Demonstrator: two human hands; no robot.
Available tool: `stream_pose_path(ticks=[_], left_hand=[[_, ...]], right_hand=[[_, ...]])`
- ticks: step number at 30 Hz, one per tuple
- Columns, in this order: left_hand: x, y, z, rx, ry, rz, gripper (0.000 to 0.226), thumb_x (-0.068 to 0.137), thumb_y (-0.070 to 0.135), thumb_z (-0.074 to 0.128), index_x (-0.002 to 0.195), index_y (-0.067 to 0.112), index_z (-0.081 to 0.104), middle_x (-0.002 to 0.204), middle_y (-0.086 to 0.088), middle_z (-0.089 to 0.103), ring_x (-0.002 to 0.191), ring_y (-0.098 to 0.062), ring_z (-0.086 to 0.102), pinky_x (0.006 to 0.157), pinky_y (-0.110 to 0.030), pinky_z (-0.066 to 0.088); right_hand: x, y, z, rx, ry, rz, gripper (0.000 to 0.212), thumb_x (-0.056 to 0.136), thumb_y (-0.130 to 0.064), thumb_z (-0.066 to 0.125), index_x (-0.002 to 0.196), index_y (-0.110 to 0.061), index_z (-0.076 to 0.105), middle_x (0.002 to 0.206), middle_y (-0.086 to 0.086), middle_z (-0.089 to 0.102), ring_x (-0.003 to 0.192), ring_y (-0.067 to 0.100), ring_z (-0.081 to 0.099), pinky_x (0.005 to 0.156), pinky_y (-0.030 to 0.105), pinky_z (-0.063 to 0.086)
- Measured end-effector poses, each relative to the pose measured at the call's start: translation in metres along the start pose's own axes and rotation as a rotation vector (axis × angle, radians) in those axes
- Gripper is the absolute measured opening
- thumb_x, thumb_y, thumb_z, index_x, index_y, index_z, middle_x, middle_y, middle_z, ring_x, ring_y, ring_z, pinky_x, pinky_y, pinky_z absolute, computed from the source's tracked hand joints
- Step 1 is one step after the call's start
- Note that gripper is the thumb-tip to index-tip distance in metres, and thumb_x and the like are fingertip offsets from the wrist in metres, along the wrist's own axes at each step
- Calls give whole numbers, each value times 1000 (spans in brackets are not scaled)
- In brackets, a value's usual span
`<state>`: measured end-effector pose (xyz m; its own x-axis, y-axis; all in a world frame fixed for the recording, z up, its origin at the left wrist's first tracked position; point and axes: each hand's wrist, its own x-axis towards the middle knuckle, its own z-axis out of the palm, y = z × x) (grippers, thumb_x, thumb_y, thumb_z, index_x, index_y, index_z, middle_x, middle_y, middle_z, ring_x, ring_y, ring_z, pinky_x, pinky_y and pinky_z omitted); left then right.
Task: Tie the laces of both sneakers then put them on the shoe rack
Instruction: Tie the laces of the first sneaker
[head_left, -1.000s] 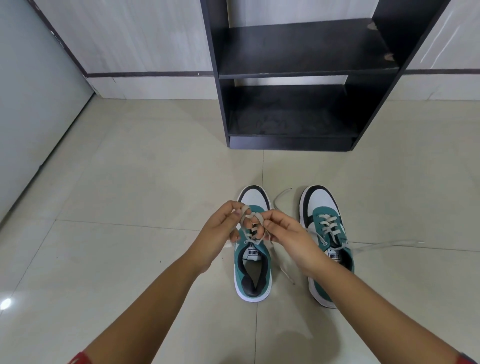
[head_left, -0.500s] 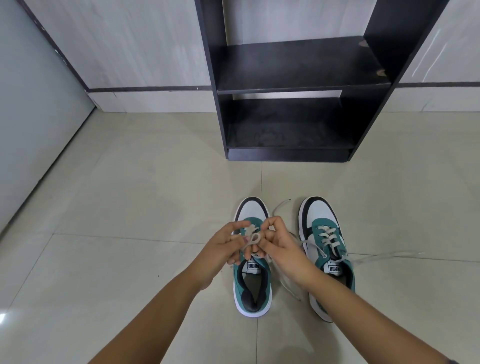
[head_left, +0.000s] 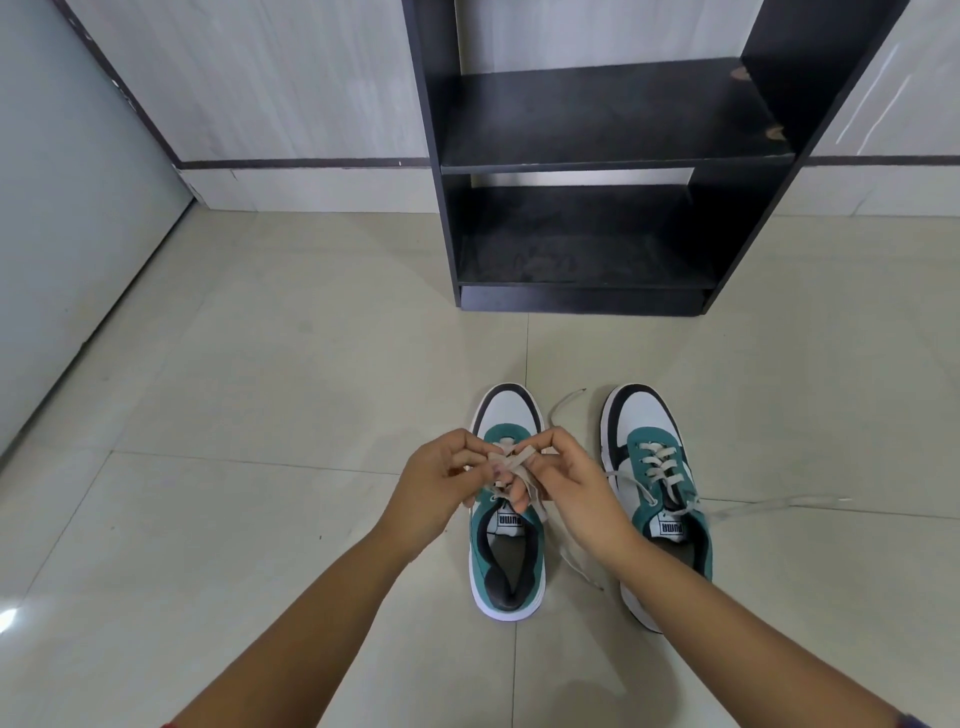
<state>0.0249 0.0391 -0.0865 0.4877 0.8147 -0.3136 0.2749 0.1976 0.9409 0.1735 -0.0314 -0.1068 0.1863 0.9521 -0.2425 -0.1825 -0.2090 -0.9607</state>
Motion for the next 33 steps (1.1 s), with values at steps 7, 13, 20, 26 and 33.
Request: stream_pose_path(ticks=[7, 13, 20, 26, 33], left_hand=[[-4, -8, -1, 855, 77, 658, 13, 86, 19, 59, 99, 16, 63, 106, 4, 70, 79, -12, 65, 66, -22, 53], [1, -14, -14, 1188, -39, 1088, 23, 79, 11, 63, 101, 14, 56, 98, -3, 74, 58, -19, 59, 47, -22, 46], [1, -16, -17, 1225, -72, 1218, 22, 79, 11, 64, 95, 14, 49, 105, -4, 74, 63, -18, 59, 50, -21, 47], [1, -16, -17, 1258, -115, 862, 22, 70, 0, 66, 88, 11, 60, 81, -2, 69, 63, -18, 53, 42, -20, 33], [3, 2, -4, 722, 30, 139, 10, 88, 13, 55, 81, 13, 48, 77, -7, 62, 62, -19, 52, 54, -30, 38]], right_hand=[[8, -15, 3, 132, -9, 406, 18, 91, -3, 46, 83, -1, 62, 57, 9, 66, 48, 18, 61, 57, 24, 53], [18, -15, -2, 206, -83, 611, 24, 90, -4, 49, 72, -3, 64, 53, 4, 64, 47, 13, 58, 69, 27, 48], [19, -15, -5, 223, -164, 707, 34, 93, -11, 48, 65, -8, 68, 54, 3, 64, 49, 12, 59, 69, 24, 49], [9, -12, -1, 259, -123, 494, 16, 94, -11, 44, 92, -6, 60, 75, 10, 64, 61, 16, 58, 67, 27, 51], [3, -7, -2, -123, -124, 147, 19, 81, -1, 64, 83, -19, 58, 83, 3, 64, 75, 17, 59, 77, 28, 51]])
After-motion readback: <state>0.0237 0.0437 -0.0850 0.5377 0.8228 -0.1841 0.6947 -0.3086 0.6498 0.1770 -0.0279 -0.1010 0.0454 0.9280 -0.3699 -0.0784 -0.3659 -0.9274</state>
